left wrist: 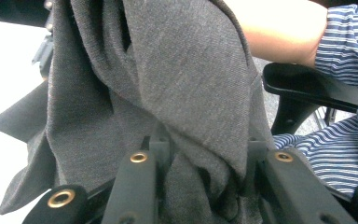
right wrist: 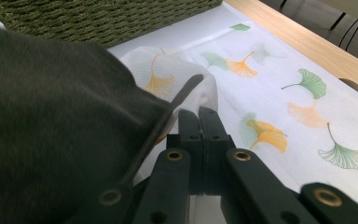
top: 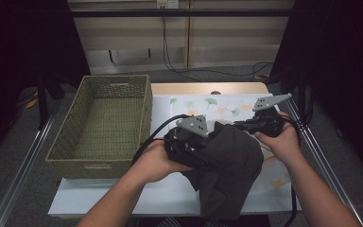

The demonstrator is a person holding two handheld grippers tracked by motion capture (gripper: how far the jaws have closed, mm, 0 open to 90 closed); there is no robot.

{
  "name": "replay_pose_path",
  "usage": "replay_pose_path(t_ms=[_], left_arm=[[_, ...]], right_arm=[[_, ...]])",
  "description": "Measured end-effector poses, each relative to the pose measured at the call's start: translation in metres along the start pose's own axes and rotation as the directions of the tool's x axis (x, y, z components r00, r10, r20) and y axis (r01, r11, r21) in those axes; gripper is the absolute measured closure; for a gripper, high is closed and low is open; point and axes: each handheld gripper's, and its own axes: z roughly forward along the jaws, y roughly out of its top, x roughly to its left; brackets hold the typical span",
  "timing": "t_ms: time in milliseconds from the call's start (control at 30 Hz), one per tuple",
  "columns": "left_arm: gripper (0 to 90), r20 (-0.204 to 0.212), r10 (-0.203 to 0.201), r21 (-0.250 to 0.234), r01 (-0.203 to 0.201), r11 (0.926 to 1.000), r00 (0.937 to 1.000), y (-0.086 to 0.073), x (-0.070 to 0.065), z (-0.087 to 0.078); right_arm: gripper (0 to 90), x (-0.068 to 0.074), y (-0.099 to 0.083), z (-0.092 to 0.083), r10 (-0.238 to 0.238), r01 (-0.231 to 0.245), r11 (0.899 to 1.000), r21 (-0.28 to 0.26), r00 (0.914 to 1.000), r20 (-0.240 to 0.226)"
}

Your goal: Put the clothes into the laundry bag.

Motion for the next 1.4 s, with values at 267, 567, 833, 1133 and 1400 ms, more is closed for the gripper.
replay_pose_path(t_ms=[267, 567, 833, 1133, 1400], left_arm=[[67.2, 0.03, -0.002, 0.036, 0.001, 0.9994, 0.9996, 0.001, 0.001, 0.017], [67.1, 0.046, -0.023, 0.074, 0.02, 0.997, 0.9987, 0.0, 0.006, 0.033], [67.0, -0.02, -0.037, 0.098, 0.039, 0.9944, 0.9991, 0.0, 0.008, 0.041], [66.9, -0.073, -0.051, 0.07, 0.056, 0.996, 0.996, 0.0, 0.011, 0.04], [67.0, -0.104, -0.061, 0.034, 0.065, 0.9973, 0.9926, 0.003, 0.011, 0.034]], right_arm=[[90.0, -0.001, 0.0, -0.002, 0.0, 0.0, 1.0, -0.014, 1.0, 0.008], [90.0, 0.002, 0.001, -0.007, 0.0, 0.0, 1.0, -0.026, 0.9999, 0.01], [90.0, 0.007, 0.001, -0.013, -0.006, 0.007, 0.999, -0.051, 0.9999, 0.015], [90.0, 0.015, 0.004, -0.025, -0.026, 0.028, 0.995, -0.096, 0.9994, 0.025], [90.0, 0.02, 0.012, -0.039, -0.032, 0.035, 0.988, -0.153, 0.9992, 0.023]])
